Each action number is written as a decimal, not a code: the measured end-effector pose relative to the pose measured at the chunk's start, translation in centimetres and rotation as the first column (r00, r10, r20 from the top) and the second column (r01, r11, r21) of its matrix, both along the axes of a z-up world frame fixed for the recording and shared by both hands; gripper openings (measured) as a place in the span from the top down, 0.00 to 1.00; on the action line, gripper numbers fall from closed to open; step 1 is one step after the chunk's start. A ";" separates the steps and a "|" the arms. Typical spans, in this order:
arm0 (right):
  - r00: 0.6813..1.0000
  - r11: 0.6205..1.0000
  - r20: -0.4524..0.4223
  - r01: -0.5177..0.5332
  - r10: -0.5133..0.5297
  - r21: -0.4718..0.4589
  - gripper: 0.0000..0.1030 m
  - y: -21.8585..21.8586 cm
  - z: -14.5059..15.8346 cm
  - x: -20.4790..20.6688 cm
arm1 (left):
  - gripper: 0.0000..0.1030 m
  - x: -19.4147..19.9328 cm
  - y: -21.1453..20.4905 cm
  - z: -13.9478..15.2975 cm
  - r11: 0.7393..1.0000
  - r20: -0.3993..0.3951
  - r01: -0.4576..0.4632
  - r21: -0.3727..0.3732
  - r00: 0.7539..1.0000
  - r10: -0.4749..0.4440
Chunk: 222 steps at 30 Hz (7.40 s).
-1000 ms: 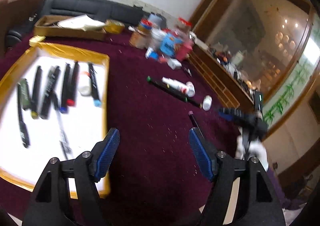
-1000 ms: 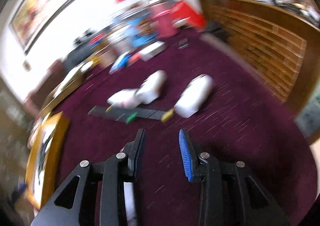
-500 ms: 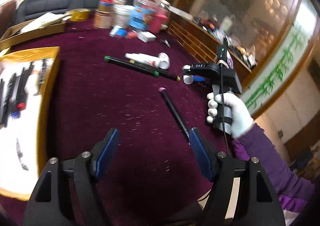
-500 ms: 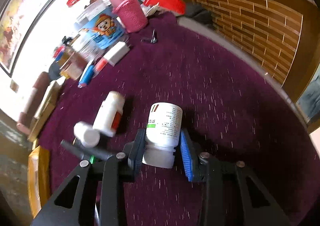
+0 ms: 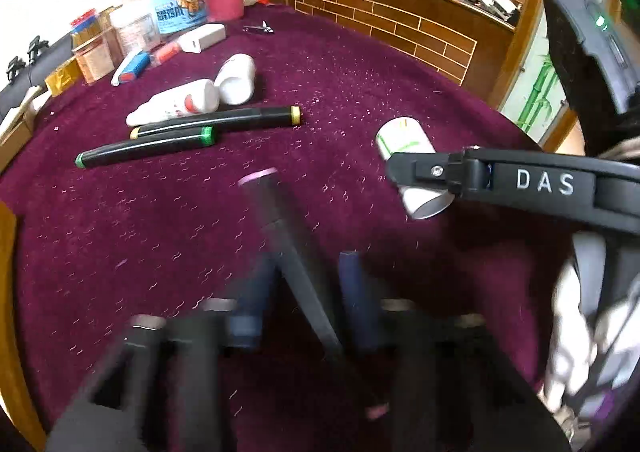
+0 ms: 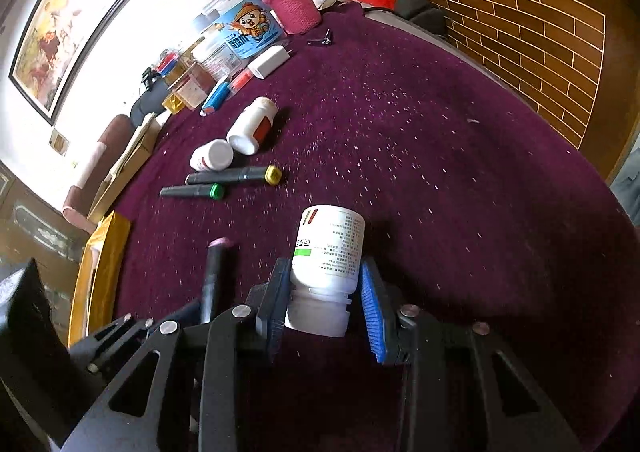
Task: Organize rigid objects
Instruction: 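Grasp a black marker with pink end with the left gripper, then carry the bottle and marker over the tray and open both grippers, then grasp a black marker with yellow end with the right gripper, then grasp a black marker with green end with the left gripper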
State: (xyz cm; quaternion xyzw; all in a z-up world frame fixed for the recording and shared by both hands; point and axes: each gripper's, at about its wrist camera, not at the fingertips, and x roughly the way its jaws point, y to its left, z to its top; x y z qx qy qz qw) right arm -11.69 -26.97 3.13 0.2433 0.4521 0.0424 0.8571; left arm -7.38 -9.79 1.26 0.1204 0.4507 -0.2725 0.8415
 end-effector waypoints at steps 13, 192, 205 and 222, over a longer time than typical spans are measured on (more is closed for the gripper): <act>0.999 0.999 0.035 -0.033 0.032 0.025 0.70 1.4 0.5 -1.5 | 0.88 0.0 3.0 -1.4 0.996 -0.042 -0.009 -0.087 0.999 0.006; 0.981 0.986 0.104 -0.163 0.164 -0.017 0.85 6.8 -0.9 8.7 | 0.85 12.3 7.8 0.0 0.962 -0.002 -0.270 0.037 0.963 0.271; 0.980 0.986 0.105 -0.164 0.166 -0.030 0.85 7.2 -0.9 8.6 | 0.45 13.8 6.7 -0.7 0.958 0.071 -0.287 0.015 0.956 0.285; 0.982 0.986 0.099 -0.153 0.160 -0.070 0.84 7.8 -0.7 8.5 | 0.89 2.9 13.5 3.5 0.938 -0.030 -0.233 -0.255 0.972 0.233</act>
